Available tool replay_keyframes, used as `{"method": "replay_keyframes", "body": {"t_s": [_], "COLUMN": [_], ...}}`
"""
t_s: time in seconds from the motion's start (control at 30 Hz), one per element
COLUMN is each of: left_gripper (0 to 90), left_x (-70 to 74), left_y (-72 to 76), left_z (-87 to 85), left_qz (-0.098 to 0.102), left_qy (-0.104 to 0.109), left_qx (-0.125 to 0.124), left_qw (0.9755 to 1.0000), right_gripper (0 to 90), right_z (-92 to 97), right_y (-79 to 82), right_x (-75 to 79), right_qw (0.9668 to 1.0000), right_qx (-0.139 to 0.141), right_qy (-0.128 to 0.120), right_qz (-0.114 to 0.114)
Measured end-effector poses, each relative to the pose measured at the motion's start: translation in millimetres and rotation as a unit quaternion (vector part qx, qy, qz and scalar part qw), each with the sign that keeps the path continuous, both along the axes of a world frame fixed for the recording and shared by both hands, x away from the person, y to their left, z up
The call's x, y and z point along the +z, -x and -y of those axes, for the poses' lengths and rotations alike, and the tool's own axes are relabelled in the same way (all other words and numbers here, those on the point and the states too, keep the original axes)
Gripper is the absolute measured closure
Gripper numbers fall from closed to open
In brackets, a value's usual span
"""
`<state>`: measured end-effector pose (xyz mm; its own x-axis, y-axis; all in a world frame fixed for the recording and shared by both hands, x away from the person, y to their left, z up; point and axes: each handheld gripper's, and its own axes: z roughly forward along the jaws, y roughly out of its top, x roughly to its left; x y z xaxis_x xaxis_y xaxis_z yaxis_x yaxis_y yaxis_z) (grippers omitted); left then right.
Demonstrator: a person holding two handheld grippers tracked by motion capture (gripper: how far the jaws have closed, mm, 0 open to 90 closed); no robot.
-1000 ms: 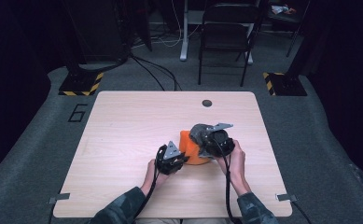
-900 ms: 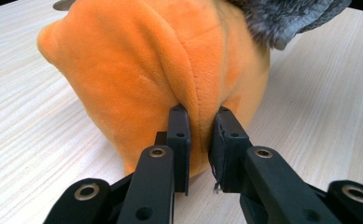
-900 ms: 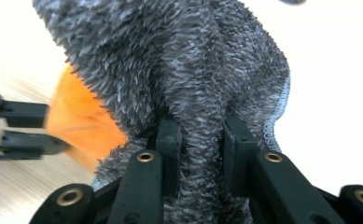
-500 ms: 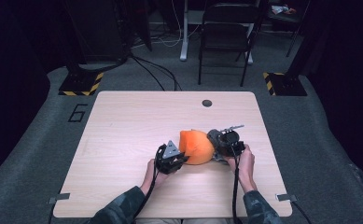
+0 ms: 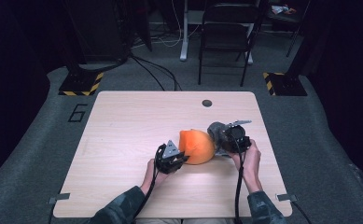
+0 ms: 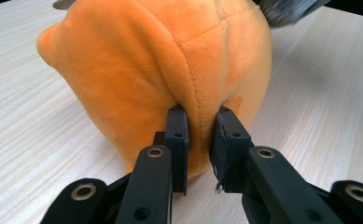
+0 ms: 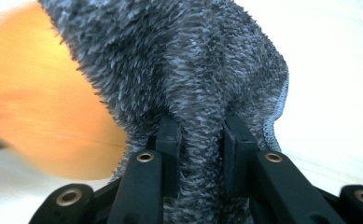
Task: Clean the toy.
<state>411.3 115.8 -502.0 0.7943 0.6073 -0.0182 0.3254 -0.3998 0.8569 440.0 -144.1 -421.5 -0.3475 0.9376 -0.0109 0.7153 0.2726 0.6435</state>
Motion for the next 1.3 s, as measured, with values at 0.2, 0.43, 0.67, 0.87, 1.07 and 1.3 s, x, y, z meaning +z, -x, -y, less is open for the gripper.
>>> {"method": "replay_keyframes", "body": {"t_s": [0.2,0.43,0.67,0.87,1.07,1.3], "left_gripper": [74.2,55.7,47.7,62.5,80.4,83.4], "left_x": [0.0,6.6,-0.2,-7.5,-4.2,9.3], "left_y": [0.5,8.2,13.0,10.7,9.4,10.8], "left_z": [0.0,2.9,9.6,13.4,9.8,8.3], "left_qz": [0.004,0.030,0.058,0.066,0.072,0.074], "left_qy": [0.001,-0.020,-0.052,-0.056,-0.042,-0.034], "left_qx": [0.001,0.009,0.032,0.040,0.032,0.004], "left_qw": [1.0000,0.9993,0.9964,0.9954,0.9960,0.9967], "right_gripper": [71.8,72.0,72.0,72.0,71.9,71.9], "right_z": [-28.2,-31.9,-31.1,-30.5,-28.6,-45.5], "right_y": [8.1,3.4,2.6,1.7,3.1,17.0], "right_x": [2.1,-13.6,-15.0,-15.3,-4.7,19.0], "right_qw": [0.9986,0.9987,0.9988,0.9987,0.9989,0.9964], "right_qx": [0.053,0.049,0.048,0.050,0.045,0.075], "right_qy": [-0.005,0.012,0.004,-0.003,-0.012,-0.031], "right_qz": [-0.004,-0.004,-0.006,-0.009,-0.006,0.022]}}
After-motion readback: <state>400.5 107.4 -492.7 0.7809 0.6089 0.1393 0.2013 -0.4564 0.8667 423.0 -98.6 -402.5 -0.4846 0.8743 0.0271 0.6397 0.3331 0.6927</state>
